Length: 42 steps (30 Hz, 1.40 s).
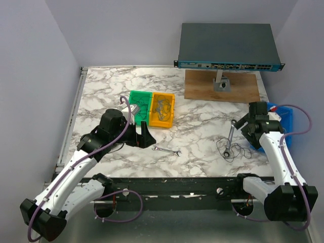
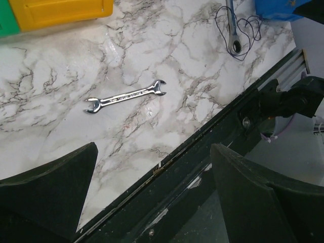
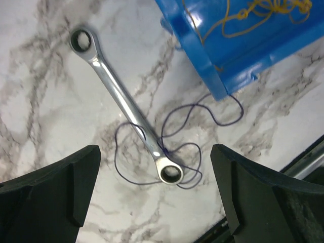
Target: Untangle the cables
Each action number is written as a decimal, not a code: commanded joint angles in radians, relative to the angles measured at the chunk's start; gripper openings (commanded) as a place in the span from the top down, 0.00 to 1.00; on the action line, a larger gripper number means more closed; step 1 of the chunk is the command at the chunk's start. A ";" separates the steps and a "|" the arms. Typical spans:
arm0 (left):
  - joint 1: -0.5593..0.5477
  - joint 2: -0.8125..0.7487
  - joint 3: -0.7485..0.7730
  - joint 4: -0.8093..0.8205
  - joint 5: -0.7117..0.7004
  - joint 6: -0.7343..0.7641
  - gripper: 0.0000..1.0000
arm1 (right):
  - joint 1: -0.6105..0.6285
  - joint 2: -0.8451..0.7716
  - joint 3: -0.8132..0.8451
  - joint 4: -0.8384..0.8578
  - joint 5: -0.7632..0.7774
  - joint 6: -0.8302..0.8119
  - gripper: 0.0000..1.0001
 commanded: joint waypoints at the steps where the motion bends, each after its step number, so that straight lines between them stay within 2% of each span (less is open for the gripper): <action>1: -0.005 -0.018 0.072 -0.107 0.009 0.074 0.03 | 0.040 -0.053 -0.033 -0.063 -0.110 -0.007 0.00; 7: -0.004 -0.048 0.055 -0.147 -0.101 0.160 0.02 | 0.060 0.027 -0.069 -0.101 -0.121 0.022 0.00; 12: -0.005 -0.071 0.027 -0.123 -0.081 0.164 0.02 | 0.061 0.069 -0.130 -0.038 -0.162 0.045 0.00; 18: -0.004 -0.096 0.019 -0.113 -0.070 0.170 0.01 | 0.061 0.113 -0.135 -0.042 -0.087 0.106 0.00; 22: 0.001 -0.103 0.019 -0.116 -0.072 0.171 0.01 | 0.061 0.173 -0.163 0.012 -0.084 0.133 0.06; 27: 0.006 -0.117 0.016 -0.113 -0.079 0.172 0.01 | 0.061 0.283 -0.189 0.074 -0.056 0.165 0.24; 30: 0.008 -0.116 0.017 -0.113 -0.080 0.172 0.02 | 0.060 0.300 -0.191 0.102 -0.021 0.164 0.43; 31: 0.009 -0.116 0.015 -0.113 -0.081 0.172 0.01 | 0.061 0.297 -0.191 0.106 -0.023 0.161 0.51; 33: 0.011 -0.117 0.015 -0.114 -0.087 0.172 0.01 | 0.060 0.281 -0.179 0.091 -0.021 0.163 0.84; 34: 0.012 -0.116 0.015 -0.114 -0.087 0.172 0.01 | 0.061 0.270 -0.166 0.076 -0.013 0.167 0.95; 35: 0.013 -0.114 0.015 -0.114 -0.087 0.172 0.01 | 0.061 0.255 -0.152 0.056 -0.008 0.168 0.99; 38: 0.016 -0.111 0.015 -0.114 -0.088 0.172 0.02 | 0.061 0.210 -0.105 0.003 -0.012 0.169 0.99; 42: 0.022 -0.100 0.015 -0.113 -0.086 0.172 0.02 | 0.061 0.153 -0.007 -0.047 -0.102 0.131 0.99</action>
